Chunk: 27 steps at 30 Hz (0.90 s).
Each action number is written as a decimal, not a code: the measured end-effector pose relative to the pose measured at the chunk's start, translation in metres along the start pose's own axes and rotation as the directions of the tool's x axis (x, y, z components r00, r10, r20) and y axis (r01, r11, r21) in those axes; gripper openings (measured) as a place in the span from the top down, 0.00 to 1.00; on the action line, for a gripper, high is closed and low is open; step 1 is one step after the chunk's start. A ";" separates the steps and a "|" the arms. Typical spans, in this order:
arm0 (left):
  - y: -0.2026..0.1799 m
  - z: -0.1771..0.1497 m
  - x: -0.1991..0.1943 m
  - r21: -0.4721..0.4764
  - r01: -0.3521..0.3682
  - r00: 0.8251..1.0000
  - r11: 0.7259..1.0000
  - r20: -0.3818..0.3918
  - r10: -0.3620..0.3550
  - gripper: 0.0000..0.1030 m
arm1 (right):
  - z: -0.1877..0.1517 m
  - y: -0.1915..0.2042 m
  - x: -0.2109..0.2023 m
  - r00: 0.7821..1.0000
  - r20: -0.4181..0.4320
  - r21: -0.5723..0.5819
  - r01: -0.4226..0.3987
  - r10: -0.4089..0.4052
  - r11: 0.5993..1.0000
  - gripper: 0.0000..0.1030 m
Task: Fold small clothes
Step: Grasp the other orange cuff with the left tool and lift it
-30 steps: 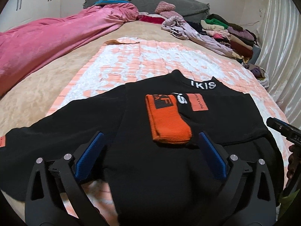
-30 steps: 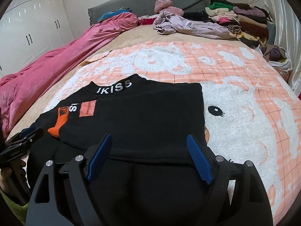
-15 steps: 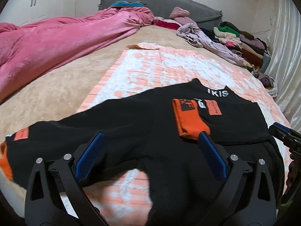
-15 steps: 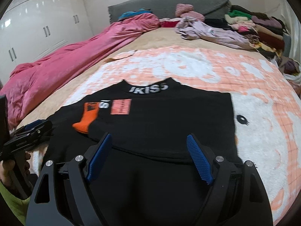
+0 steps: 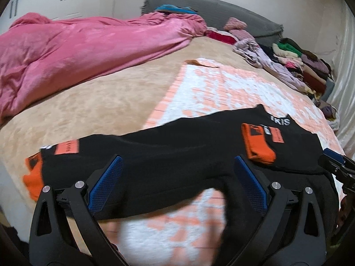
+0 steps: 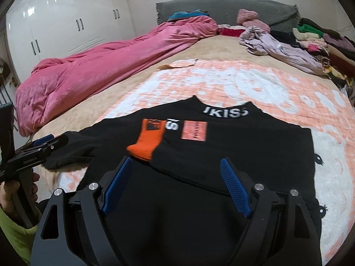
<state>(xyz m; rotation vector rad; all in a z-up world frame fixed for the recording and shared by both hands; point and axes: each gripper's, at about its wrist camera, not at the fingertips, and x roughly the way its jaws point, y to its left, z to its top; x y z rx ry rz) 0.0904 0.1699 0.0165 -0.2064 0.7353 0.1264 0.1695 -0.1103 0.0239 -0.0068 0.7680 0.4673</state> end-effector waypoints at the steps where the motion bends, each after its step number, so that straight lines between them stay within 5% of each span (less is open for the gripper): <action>1: 0.007 0.000 -0.002 -0.008 -0.011 1.000 1.000 0.002 0.011 0.09 | 0.001 0.003 0.001 1.000 -0.001 -0.005 -0.005 0.005 1.000 0.22; 27: 0.149 -0.007 -0.033 -0.269 -0.231 0.972 0.935 -0.014 0.237 0.09 | 0.011 0.087 0.029 0.994 -0.037 -0.142 -0.107 0.103 0.984 0.22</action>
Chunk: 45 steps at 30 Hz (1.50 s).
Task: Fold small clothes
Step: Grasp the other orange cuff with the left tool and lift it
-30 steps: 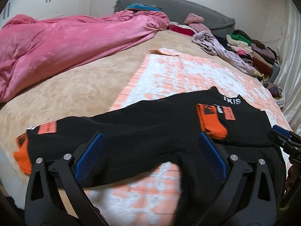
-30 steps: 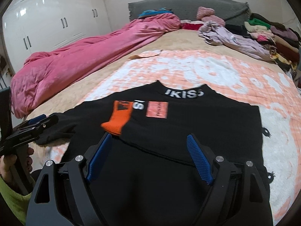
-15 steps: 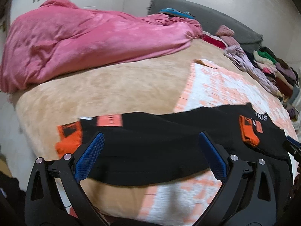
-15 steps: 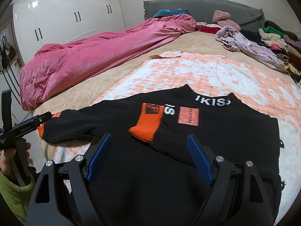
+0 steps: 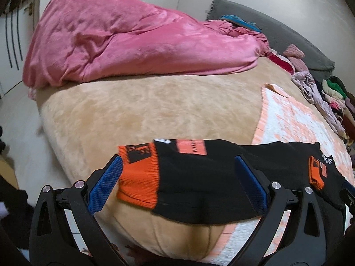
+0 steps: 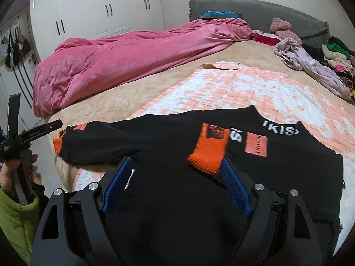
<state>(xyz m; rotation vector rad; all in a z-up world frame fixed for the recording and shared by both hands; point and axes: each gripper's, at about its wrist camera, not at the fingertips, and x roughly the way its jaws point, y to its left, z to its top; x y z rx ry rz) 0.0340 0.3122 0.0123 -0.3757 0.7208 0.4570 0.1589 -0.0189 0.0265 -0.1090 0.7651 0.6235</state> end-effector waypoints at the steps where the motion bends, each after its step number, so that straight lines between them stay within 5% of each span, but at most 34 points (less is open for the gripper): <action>1: 0.003 0.000 0.001 -0.006 -0.005 1.000 1.000 -0.003 0.005 0.09 | 0.000 0.003 0.001 1.000 -0.002 -0.004 -0.005 0.005 1.000 0.22; 19: 0.044 -0.012 0.041 -0.150 -0.053 0.996 0.987 -0.079 0.041 0.10 | -0.010 0.017 0.023 0.998 -0.045 -0.001 -0.039 0.039 0.999 0.22; 27: 0.036 -0.016 0.049 -0.133 -0.044 0.995 0.990 -0.093 0.032 0.40 | -0.017 0.012 0.025 0.998 -0.053 0.021 -0.042 0.043 0.999 0.22; 31: 0.034 -0.016 0.052 -0.118 -0.013 0.995 0.993 -0.101 0.001 0.76 | -0.019 0.010 0.024 0.998 -0.052 0.031 -0.045 0.046 0.999 0.22; 34: 0.025 -0.016 0.048 -0.078 0.013 0.996 0.997 -0.092 -0.020 0.91 | -0.022 0.009 0.022 0.997 -0.051 0.038 -0.048 0.050 0.998 0.22; 45: -0.031 -0.004 -0.012 0.026 0.230 0.972 0.973 0.039 -0.231 0.93 | -0.032 -0.020 0.004 0.999 -0.021 0.111 -0.029 0.032 0.993 0.22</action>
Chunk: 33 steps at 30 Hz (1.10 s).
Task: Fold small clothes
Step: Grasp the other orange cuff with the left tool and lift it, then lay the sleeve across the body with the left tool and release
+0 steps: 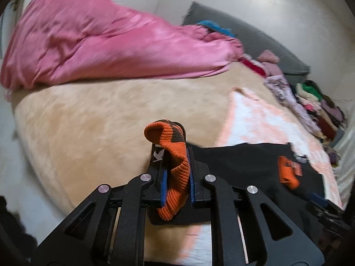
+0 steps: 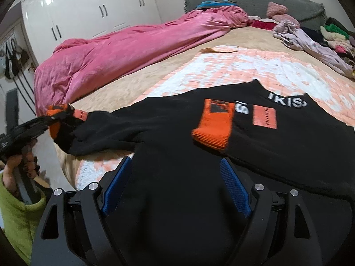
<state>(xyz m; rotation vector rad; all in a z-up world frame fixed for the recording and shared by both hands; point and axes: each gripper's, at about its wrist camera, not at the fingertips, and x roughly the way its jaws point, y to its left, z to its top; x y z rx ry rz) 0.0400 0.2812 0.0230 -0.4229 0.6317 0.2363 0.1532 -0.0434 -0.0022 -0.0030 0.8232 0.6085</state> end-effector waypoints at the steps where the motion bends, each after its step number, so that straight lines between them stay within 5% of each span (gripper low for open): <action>1: -0.009 0.000 -0.003 0.005 0.027 1.000 1.000 0.003 -0.027 0.93 | -0.001 -0.005 -0.003 1.000 0.007 0.010 0.005 -0.005 1.000 0.22; 12: -0.135 -0.018 0.004 0.157 0.245 0.969 0.957 -0.079 -0.235 0.94 | -0.008 -0.077 -0.047 0.992 0.090 0.153 0.076 -0.091 0.985 0.22; 22: -0.232 -0.052 0.044 0.295 0.333 0.937 0.896 -0.207 -0.281 0.93 | -0.024 -0.128 -0.079 0.980 0.125 0.232 0.124 -0.156 0.965 0.22; 26: -0.254 -0.068 0.060 0.319 0.377 0.917 0.869 -0.261 -0.302 0.91 | -0.029 -0.145 -0.086 0.974 0.132 0.260 0.144 -0.183 0.955 0.22; 33: -0.263 -0.081 0.063 0.283 0.492 0.855 0.823 -0.336 -0.396 0.85 | -0.031 -0.161 -0.089 0.969 0.127 0.296 0.167 -0.212 0.941 0.22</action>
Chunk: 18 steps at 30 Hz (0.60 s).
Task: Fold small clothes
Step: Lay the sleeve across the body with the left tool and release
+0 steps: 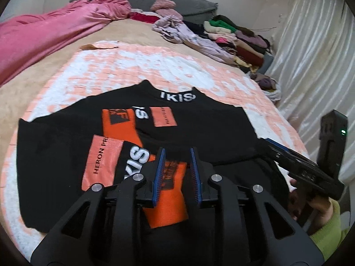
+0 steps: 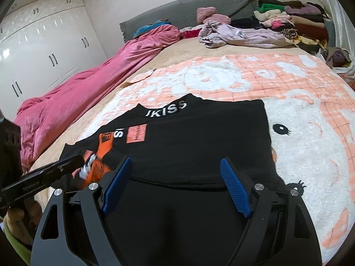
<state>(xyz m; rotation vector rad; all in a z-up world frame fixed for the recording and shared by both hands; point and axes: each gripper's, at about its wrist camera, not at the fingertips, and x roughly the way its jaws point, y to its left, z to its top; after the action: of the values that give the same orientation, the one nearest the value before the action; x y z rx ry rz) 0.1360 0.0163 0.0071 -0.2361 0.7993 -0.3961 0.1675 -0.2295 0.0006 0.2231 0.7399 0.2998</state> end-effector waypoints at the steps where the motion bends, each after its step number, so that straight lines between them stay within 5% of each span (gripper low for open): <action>1: 0.001 -0.001 -0.002 -0.006 0.007 1.000 1.000 0.002 -0.007 0.84 | 0.000 0.001 0.002 1.000 -0.004 -0.001 0.000 0.000 1.000 0.22; 5: 0.013 0.000 -0.017 -0.033 -0.009 0.999 0.999 0.041 0.010 0.82 | -0.002 0.017 0.011 0.999 -0.032 -0.029 -0.024 0.023 0.999 0.22; 9: 0.031 0.002 -0.030 -0.041 -0.119 0.990 0.992 0.078 0.122 0.78 | -0.011 0.046 0.027 0.990 -0.097 -0.062 -0.107 0.101 0.992 0.22; 18: 0.061 -0.001 -0.044 -0.069 -0.222 0.968 0.973 0.103 0.228 0.72 | -0.029 0.094 0.075 0.935 -0.271 -0.021 -0.243 0.228 0.970 0.23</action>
<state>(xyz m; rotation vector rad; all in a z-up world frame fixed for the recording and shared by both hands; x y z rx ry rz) 0.1232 0.0903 0.0138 -0.2160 0.7202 -0.1443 0.1821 -0.1134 -0.0386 0.2224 0.9729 0.5868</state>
